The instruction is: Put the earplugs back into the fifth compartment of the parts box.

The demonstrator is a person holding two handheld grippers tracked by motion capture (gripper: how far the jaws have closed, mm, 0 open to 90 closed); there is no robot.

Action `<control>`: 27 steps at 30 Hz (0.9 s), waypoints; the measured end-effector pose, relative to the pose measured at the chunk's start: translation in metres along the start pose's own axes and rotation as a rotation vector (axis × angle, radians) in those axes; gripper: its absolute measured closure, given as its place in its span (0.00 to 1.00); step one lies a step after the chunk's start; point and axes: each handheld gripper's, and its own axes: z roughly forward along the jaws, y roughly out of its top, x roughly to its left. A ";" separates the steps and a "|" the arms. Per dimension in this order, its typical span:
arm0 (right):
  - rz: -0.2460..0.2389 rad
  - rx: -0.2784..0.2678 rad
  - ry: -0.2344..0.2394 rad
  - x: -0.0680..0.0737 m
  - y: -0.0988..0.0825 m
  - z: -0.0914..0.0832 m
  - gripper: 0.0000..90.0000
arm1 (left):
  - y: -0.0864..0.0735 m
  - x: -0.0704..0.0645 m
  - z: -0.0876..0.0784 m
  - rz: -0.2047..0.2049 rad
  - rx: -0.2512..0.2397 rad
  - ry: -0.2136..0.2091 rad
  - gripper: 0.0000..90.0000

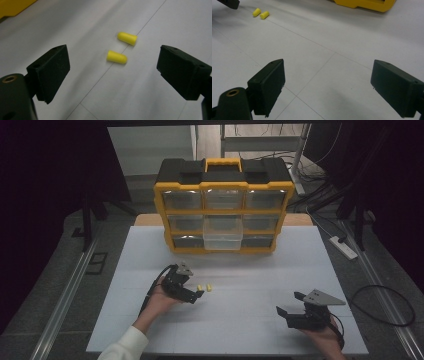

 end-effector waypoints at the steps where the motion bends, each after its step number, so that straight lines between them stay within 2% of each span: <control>1: 0.001 0.001 0.000 0.000 0.000 0.000 0.14 | 0.001 0.000 0.002 0.001 0.006 -0.004 0.13; 9: 0.000 0.001 0.000 0.000 0.000 0.000 0.14 | 0.007 0.001 0.013 0.018 0.036 0.008 0.15; 12: -0.002 0.001 0.000 0.000 0.000 0.000 0.14 | 0.007 0.002 0.019 0.025 0.060 0.009 0.18; 16: -0.003 0.002 0.000 0.000 -0.001 0.001 0.14 | 0.006 0.003 0.020 0.038 0.067 0.013 0.22; 27: -0.008 0.008 -0.001 0.000 -0.001 0.001 0.14 | 0.005 0.001 0.025 0.083 0.083 -0.030 0.42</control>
